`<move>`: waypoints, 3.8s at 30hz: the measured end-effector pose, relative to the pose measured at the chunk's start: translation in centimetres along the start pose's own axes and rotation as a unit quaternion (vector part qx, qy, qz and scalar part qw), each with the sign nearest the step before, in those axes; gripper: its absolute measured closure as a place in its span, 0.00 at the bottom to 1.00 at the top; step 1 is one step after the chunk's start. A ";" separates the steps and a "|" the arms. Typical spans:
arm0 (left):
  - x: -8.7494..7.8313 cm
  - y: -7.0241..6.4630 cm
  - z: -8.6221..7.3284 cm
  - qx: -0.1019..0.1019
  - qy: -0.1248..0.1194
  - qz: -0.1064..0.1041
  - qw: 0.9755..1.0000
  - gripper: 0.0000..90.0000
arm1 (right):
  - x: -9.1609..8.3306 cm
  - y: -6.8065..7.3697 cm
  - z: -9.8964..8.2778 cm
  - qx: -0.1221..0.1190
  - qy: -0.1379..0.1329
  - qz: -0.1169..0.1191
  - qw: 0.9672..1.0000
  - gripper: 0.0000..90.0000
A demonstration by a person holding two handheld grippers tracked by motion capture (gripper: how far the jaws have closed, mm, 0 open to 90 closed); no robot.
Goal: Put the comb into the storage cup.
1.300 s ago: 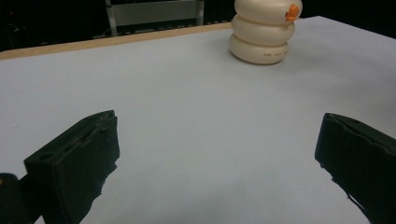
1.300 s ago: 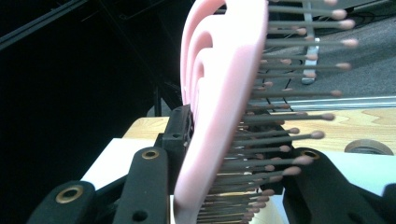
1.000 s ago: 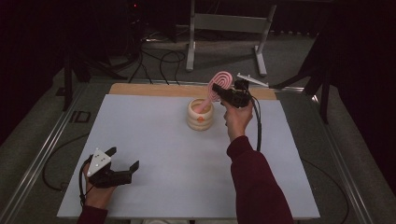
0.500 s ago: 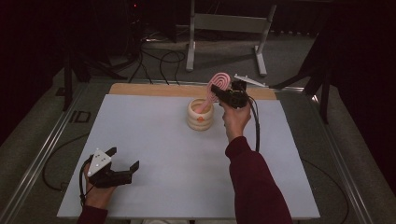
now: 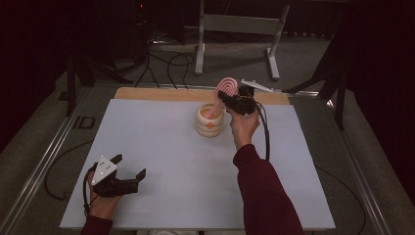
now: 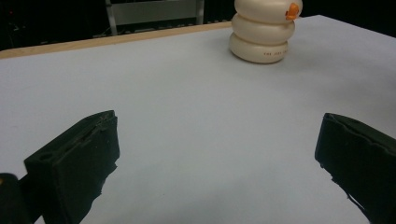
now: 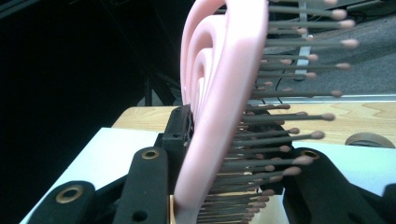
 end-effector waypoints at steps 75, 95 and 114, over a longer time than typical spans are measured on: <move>0.1 -0.3 0.0 0.001 0.002 -0.002 1.000 0.01 | 1.9 -0.1 -2.0 0.013 0.011 -0.024 1.000 0.70; 0.1 -0.3 0.0 0.001 0.002 -0.002 1.000 0.01 | 2.1 -0.2 -2.4 0.007 0.012 -0.041 0.999 0.70; 0.2 -0.3 -0.1 0.002 0.004 -0.001 1.000 0.01 | 2.3 -0.4 -2.3 0.017 0.010 -0.030 0.999 0.70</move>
Point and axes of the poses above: each handheld gripper's, and its own axes: x roughly forward along the jaws, z roughly out of its top, y roughly to its left, the point moved 10 cm from there along x, roughly forward along the jaws, and after that the axes turned 9 degrees about y, right-handed, at the moved point
